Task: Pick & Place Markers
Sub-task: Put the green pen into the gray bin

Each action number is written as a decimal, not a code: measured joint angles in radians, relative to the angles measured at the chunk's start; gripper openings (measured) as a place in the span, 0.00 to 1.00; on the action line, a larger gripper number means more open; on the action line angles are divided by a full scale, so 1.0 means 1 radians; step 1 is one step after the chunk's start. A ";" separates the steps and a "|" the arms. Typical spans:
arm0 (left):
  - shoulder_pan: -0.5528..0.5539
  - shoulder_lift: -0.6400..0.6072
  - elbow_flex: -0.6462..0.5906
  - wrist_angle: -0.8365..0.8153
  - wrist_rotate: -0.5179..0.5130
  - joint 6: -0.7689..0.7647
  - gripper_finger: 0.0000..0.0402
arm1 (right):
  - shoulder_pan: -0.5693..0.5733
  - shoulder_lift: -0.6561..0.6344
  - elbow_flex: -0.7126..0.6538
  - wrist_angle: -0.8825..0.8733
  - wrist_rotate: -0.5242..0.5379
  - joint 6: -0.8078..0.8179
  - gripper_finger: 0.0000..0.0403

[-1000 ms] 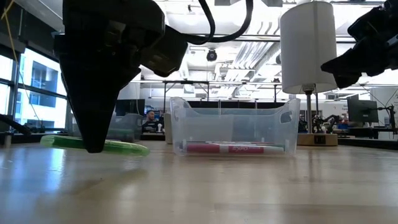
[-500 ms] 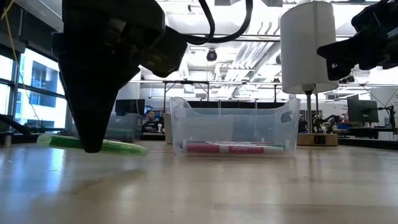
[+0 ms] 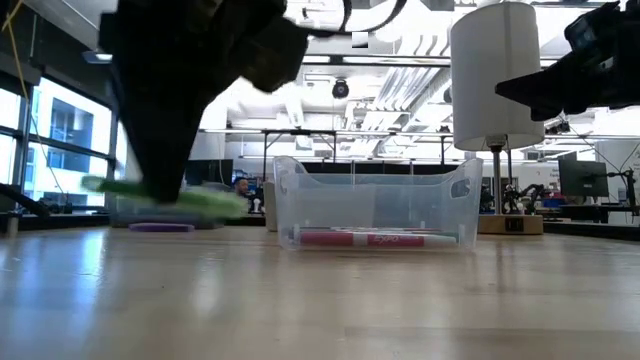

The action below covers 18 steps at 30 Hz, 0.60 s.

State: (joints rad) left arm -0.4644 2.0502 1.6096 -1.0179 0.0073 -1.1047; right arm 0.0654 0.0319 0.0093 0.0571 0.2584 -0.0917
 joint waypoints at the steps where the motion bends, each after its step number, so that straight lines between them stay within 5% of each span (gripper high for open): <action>1: 0.000 0.000 0.017 -0.021 -0.017 0.001 0.06 | 0.000 0.000 0.000 0.001 0.009 -0.005 0.00; 10: 0.055 0.000 0.207 -0.260 -0.060 0.117 0.06 | 0.000 0.000 0.000 0.010 0.024 0.007 0.00; 18: 0.220 0.000 0.421 -0.355 -0.145 0.461 0.06 | 0.000 0.000 0.000 0.016 0.024 0.005 0.00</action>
State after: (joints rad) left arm -0.2444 2.0499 2.0304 -1.3728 -0.1378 -0.6436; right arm 0.0654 0.0322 0.0090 0.0731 0.2822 -0.0868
